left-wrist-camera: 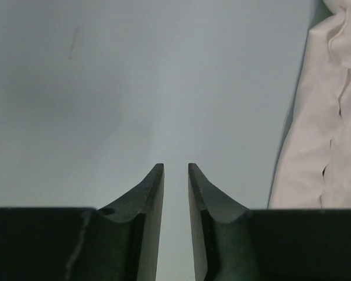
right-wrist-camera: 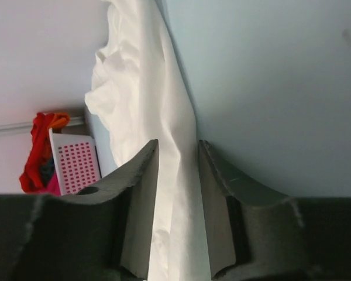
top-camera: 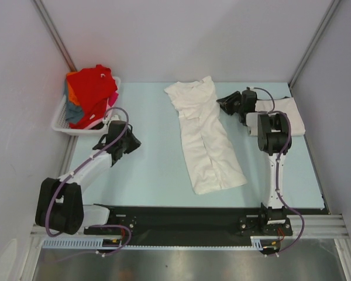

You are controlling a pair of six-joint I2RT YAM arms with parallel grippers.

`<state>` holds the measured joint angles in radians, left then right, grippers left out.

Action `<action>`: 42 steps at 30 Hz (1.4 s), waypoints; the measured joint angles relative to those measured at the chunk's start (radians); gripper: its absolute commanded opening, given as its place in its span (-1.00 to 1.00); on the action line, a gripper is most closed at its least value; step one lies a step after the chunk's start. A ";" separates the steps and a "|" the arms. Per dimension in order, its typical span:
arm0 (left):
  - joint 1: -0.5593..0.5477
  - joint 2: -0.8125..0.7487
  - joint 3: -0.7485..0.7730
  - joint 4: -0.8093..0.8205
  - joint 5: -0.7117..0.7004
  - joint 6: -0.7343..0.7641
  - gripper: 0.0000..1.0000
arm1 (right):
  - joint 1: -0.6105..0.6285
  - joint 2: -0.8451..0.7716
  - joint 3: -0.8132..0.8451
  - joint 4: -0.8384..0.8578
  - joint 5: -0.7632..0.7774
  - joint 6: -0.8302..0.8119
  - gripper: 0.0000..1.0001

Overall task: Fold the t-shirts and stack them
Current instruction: Fold the tshirt

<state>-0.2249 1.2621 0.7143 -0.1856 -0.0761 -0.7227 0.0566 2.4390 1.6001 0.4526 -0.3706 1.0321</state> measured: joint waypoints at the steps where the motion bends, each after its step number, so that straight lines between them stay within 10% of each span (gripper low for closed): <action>1: -0.011 0.019 0.001 0.005 0.011 0.002 -0.32 | 0.006 -0.004 0.000 -0.014 0.003 -0.014 -0.13; 5: -0.086 0.096 0.002 0.044 0.073 0.009 0.18 | 0.046 -0.053 -0.005 -0.105 0.030 -0.095 -0.04; 27: -0.668 0.293 -0.131 0.425 0.188 -0.300 0.11 | 0.045 -0.564 -0.330 -0.537 0.222 -0.435 0.03; 30: -0.705 0.330 -0.131 0.486 0.193 -0.344 -0.02 | 0.045 -0.579 -0.353 -0.548 0.217 -0.442 0.03; 35: -0.721 0.394 -0.131 0.549 0.197 -0.394 -0.99 | 0.045 -0.587 -0.359 -0.552 0.206 -0.449 0.02; 42: -0.716 0.317 -0.231 0.573 0.185 -0.425 -0.99 | 0.045 -0.587 -0.359 -0.552 0.187 -0.457 0.15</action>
<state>-0.9413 1.5791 0.4835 0.3878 0.1085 -1.1481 0.1013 1.8515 1.2407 -0.0994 -0.1837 0.5747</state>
